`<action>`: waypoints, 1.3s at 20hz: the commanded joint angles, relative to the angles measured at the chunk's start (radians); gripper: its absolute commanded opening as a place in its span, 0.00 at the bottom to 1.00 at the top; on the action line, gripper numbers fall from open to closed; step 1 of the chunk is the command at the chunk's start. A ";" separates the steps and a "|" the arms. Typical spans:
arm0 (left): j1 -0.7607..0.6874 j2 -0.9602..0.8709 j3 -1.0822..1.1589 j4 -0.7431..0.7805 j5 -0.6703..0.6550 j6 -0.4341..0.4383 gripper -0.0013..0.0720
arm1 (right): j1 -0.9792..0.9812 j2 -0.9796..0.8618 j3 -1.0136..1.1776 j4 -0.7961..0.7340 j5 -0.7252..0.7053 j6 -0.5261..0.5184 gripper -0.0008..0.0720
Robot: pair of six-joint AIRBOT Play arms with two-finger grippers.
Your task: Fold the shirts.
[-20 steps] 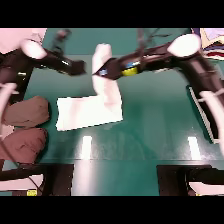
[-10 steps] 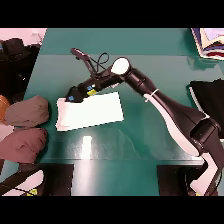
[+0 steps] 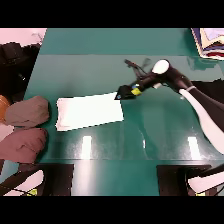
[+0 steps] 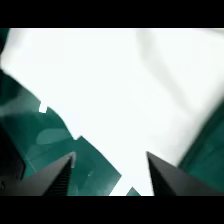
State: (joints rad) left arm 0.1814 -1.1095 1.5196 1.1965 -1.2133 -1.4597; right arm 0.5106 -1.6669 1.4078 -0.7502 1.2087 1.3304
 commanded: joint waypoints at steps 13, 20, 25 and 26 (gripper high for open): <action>-0.135 -0.010 -0.068 -0.055 0.066 0.001 0.05 | 0.124 -0.211 -0.006 0.256 -0.204 -0.069 0.22; -0.340 -0.010 -0.091 -0.053 0.112 0.000 0.05 | -0.079 -0.063 0.029 0.161 -0.221 -0.080 0.03; -0.467 -0.010 -0.091 -0.053 0.176 -0.007 0.05 | -0.509 0.182 -0.106 0.060 -0.215 -0.071 0.03; -0.487 -0.010 -0.091 -0.053 0.192 -0.007 0.05 | -0.605 0.223 -0.125 0.058 -0.215 -0.071 0.03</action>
State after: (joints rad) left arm -0.2413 -1.1194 1.4292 1.1427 -1.0664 -1.4624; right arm 0.1307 -1.5589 1.3388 -0.6472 0.9939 1.2537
